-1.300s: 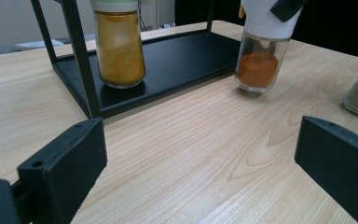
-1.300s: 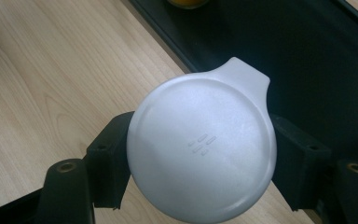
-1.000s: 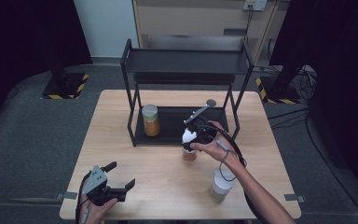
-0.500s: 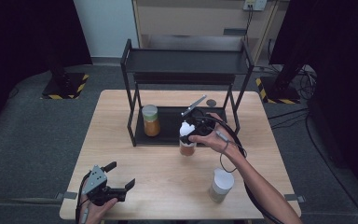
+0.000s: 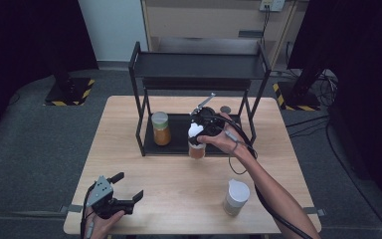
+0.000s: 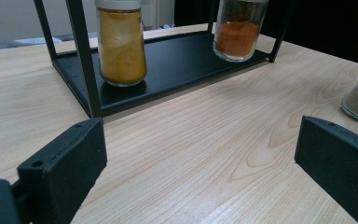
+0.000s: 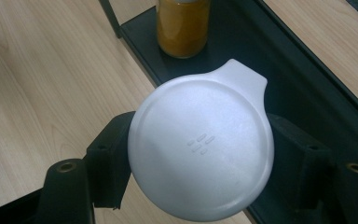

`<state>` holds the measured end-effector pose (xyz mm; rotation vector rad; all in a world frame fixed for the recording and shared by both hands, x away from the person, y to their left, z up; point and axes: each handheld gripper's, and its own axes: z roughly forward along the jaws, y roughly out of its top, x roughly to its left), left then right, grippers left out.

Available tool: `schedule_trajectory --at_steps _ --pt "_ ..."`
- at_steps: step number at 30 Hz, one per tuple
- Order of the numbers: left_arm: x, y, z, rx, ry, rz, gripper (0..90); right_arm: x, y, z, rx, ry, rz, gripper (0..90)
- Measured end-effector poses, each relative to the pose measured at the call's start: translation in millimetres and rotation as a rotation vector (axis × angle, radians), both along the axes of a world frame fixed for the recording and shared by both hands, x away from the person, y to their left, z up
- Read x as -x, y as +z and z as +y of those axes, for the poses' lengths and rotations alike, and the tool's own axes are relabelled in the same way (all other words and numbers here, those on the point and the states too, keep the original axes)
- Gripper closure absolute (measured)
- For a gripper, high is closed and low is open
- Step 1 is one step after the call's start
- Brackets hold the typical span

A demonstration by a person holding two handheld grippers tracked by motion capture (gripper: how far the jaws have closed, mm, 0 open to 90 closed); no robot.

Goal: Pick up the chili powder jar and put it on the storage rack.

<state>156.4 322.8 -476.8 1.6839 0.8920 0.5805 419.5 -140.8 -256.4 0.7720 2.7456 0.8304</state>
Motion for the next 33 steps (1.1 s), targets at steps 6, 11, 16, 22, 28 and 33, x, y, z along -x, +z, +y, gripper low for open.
schedule_trajectory --at_steps 6,11,16,22,28,33 --pt "-1.6 -1.4 1.6 0.011 0.0 0.006 1.1 -9.2 -0.9 4.3 -0.004 -0.007 -0.007 31.5" --pt "-2.8 -1.8 2.9 0.013 0.0 0.01 1.1 -18.5 -3.7 7.4 -0.003 -0.023 -0.003 31.6" --pt "-3.8 -2.7 3.8 0.019 0.0 0.013 1.1 -26.1 -7.8 9.3 -0.008 -0.038 -0.008 31.6" --pt "-4.4 -2.9 4.8 0.022 0.0 0.015 1.1 -33.6 -11.8 13.6 0.0 -0.053 -0.019 31.7" --pt "-4.5 -2.9 4.9 0.021 -0.001 0.014 1.1 -41.1 -17.1 16.8 0.0 -0.062 -0.011 31.7" --pt "-4.4 -3.0 5.2 0.021 0.001 0.014 1.1 -45.9 -21.2 20.0 0.004 -0.064 -0.01 31.7"
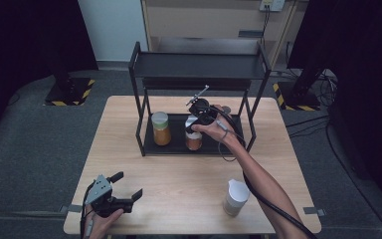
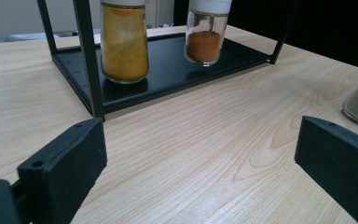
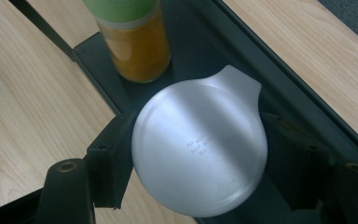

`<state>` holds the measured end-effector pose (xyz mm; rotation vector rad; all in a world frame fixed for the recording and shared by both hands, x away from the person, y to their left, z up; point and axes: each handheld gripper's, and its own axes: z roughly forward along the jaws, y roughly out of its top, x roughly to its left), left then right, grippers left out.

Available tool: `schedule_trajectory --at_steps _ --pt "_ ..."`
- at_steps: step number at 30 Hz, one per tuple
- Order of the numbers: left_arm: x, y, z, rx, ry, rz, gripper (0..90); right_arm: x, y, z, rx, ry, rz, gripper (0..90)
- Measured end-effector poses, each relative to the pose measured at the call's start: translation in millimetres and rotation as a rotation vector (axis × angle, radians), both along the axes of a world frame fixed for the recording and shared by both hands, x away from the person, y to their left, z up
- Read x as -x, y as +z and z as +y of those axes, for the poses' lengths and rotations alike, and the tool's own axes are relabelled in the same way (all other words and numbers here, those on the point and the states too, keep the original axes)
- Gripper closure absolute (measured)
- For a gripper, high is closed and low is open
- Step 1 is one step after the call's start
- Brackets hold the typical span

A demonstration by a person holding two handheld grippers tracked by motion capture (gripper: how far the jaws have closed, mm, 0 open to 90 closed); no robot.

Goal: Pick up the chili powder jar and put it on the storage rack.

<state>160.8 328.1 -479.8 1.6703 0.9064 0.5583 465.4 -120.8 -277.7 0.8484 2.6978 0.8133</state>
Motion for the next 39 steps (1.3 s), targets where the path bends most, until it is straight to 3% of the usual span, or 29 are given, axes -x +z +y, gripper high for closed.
schedule_trajectory --at_steps 19,39 --pt "0.1 -0.1 0.8 0.001 0.002 -0.002 1.1 -17.2 -12.1 3.9 -0.013 -0.038 0.008 31.8" --pt "0.0 -0.1 0.8 0.001 0.001 -0.002 1.1 -18.2 -12.8 3.2 -0.02 -0.049 0.008 31.7"
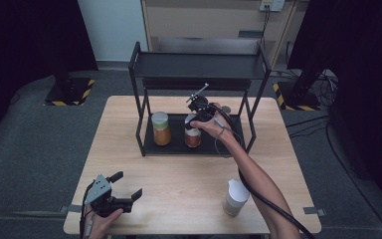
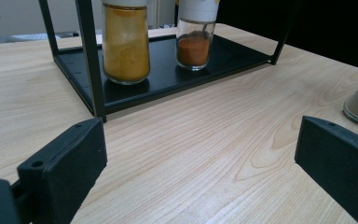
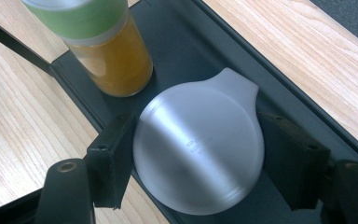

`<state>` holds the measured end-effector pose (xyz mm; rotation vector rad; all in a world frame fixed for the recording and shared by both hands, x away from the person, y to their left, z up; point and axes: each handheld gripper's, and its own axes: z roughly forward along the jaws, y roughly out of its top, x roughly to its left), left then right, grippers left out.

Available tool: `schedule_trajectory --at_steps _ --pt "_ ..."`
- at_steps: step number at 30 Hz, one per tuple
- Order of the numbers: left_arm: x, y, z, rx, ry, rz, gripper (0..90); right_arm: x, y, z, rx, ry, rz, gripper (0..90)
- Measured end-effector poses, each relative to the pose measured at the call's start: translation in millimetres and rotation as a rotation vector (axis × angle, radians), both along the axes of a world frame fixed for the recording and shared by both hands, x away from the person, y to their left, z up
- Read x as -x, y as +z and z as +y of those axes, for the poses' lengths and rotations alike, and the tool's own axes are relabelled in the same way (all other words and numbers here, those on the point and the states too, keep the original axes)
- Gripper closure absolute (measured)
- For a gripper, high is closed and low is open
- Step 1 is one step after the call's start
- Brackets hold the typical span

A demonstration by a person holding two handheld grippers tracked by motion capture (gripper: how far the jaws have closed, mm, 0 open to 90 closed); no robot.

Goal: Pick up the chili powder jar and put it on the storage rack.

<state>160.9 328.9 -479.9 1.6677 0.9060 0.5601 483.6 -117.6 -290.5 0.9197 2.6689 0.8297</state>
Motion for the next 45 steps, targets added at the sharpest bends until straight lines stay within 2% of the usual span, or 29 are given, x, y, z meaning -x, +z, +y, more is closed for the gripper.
schedule_trajectory --at_steps 11,14,18,22,26,33,37,45 --pt "0.2 0.4 -0.5 -0.004 0.0 -0.001 1.1 2.3 -1.5 -2.8 -0.006 0.009 -0.007 31.5" --pt "0.2 0.3 -0.4 -0.003 0.001 0.0 1.1 5.0 -2.4 -1.0 -0.002 0.015 -0.021 31.1" --pt "0.0 0.2 -0.5 -0.003 0.001 0.0 1.1 9.0 -1.0 -3.2 -0.013 0.015 -0.047 23.8" --pt "0.1 0.3 -0.5 -0.003 0.001 -0.001 1.1 14.4 3.5 -4.8 -0.013 0.02 -0.075 11.9" --pt "0.1 0.5 -0.9 -0.006 -0.001 -0.001 1.1 20.6 6.7 -8.8 -0.021 0.024 -0.105 6.3" --pt "0.1 0.4 -1.1 -0.007 0.001 -0.001 1.1 33.7 13.6 -13.4 -0.006 0.043 -0.15 6.5" --pt "0.0 0.5 -1.6 -0.009 -0.001 -0.002 1.1 44.2 17.2 -20.1 -0.021 0.062 -0.18 6.6" --pt "0.0 0.7 -2.0 -0.011 0.0 -0.002 1.1 62.6 27.5 -37.9 -0.048 0.077 -0.204 6.5"
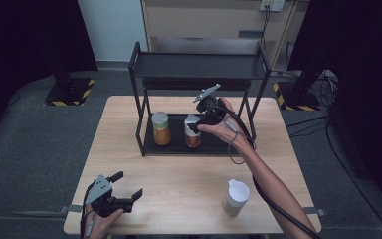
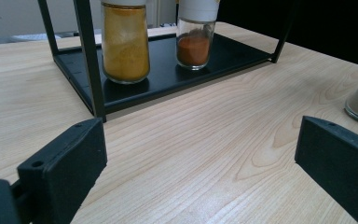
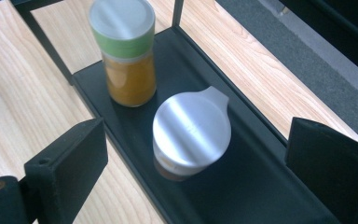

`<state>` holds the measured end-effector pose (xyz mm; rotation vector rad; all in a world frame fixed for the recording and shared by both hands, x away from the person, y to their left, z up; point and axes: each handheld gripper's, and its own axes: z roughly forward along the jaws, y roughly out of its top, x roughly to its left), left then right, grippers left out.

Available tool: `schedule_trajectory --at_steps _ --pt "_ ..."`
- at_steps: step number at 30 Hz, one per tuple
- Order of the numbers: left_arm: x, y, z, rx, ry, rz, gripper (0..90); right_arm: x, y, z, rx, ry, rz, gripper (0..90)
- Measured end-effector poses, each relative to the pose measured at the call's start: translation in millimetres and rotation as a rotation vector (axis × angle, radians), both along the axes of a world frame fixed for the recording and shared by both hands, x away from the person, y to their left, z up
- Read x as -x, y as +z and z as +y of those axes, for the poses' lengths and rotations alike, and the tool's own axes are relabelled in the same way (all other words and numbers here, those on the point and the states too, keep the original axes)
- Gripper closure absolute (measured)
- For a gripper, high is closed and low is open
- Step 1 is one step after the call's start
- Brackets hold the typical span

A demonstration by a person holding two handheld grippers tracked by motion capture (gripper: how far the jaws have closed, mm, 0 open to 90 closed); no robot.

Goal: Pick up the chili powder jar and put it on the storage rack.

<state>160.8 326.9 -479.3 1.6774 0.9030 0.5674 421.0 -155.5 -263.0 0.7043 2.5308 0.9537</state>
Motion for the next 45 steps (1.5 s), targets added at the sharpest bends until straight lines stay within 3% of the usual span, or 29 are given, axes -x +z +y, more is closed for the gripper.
schedule_trajectory --at_steps 8,21,25,30,45 --pt "0.1 0.5 -0.8 -0.005 0.001 0.001 1.1 24.1 9.1 -25.1 -0.046 0.017 -0.013 7.1" --pt "-0.2 0.4 -0.9 -0.005 -0.002 0.001 1.1 69.4 17.9 -75.4 -0.184 0.03 -0.043 7.8" --pt "-0.1 0.5 -1.1 -0.007 -0.002 0.0 1.1 86.3 19.5 -87.1 -0.177 0.017 -0.079 7.7" --pt "-0.1 0.5 -1.1 -0.007 -0.001 0.001 1.1 104.5 19.9 -108.2 -0.204 0.01 -0.099 7.7" --pt "0.3 0.2 -0.9 -0.004 0.001 0.0 1.0 154.6 -2.6 -170.7 -0.297 -0.027 -0.124 6.7"
